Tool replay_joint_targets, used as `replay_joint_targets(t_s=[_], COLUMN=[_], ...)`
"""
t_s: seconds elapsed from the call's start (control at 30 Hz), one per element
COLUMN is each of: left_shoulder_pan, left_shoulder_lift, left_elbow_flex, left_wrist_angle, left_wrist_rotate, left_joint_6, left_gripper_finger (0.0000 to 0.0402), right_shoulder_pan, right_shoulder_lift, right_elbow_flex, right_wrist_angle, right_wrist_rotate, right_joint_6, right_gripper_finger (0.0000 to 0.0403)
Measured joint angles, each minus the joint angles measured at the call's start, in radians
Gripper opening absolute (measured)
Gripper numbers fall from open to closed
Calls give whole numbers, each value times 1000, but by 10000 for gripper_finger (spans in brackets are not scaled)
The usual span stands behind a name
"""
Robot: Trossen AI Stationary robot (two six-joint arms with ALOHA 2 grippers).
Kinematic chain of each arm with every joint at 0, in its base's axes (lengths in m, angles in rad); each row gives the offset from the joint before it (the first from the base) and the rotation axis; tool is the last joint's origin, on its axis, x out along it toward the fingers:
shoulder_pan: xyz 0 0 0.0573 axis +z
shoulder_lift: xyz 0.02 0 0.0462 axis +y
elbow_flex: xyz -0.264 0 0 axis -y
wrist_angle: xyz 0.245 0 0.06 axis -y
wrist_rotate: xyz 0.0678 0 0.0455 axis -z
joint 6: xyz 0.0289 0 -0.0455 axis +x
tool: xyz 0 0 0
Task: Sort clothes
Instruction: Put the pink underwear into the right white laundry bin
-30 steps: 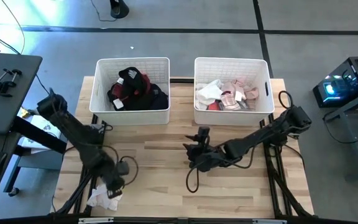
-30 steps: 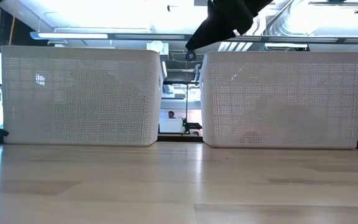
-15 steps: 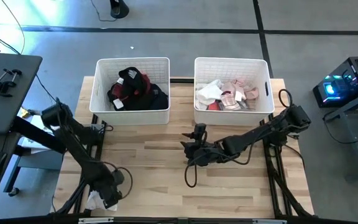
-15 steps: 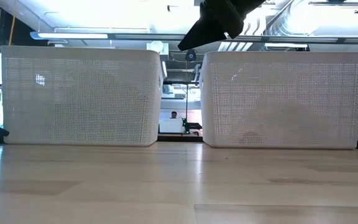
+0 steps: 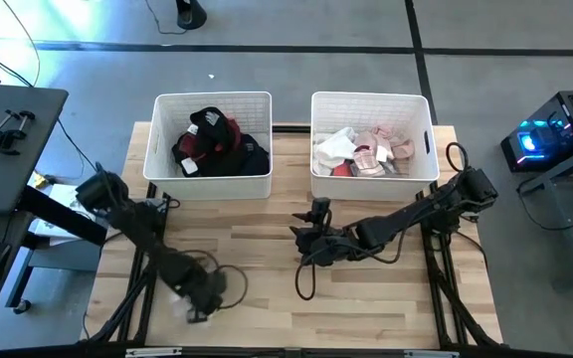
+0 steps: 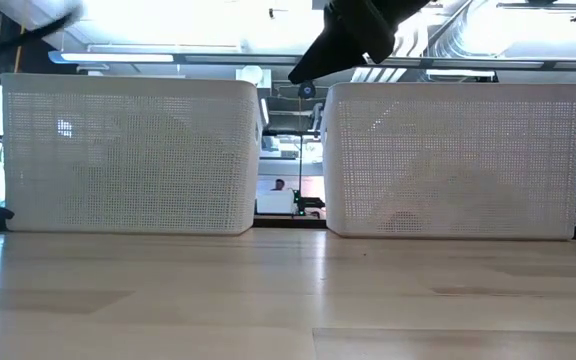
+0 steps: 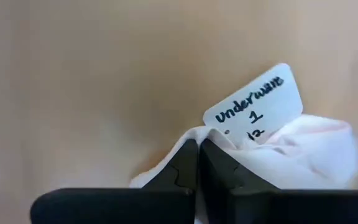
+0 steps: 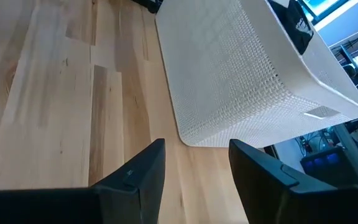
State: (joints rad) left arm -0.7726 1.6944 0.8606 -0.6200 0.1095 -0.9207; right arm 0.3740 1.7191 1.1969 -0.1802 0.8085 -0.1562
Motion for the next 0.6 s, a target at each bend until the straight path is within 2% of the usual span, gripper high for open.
replay_joint_targets(t_s=[0.13, 0.2, 0.27, 0.37, 0.47, 0.6], left_shoulder_pan=[89, 138, 186, 258, 309, 335], left_shoulder_lift=[-30, -51, -74, -83, -92, -90], left_elbow_flex=[12, 14, 20, 18, 20, 18], left_wrist_angle=[36, 133, 258, 440, 622, 709], left_wrist_rotate=[-339, -474, -567, -601, -597, -591], left_joint_6=[246, 388, 534, 757, 941, 1090], left_gripper_finger=[1, 1, 0, 0, 0, 0], right_shoulder_pan=[10, 18, 25, 28, 8, -36], right_shoulder_lift=[0, 0, 0, 0, 0, 9], right_elbow_flex=[0, 0, 0, -1, -1, -1], right_wrist_angle=[-45, -76, -104, -138, -140, -132], right_wrist_rotate=[0, -1, -3, -50, -176, -323], right_joint_6=[25, 50, 78, 124, 165, 205], right_gripper_finger=[165, 165, 165, 165, 165, 165])
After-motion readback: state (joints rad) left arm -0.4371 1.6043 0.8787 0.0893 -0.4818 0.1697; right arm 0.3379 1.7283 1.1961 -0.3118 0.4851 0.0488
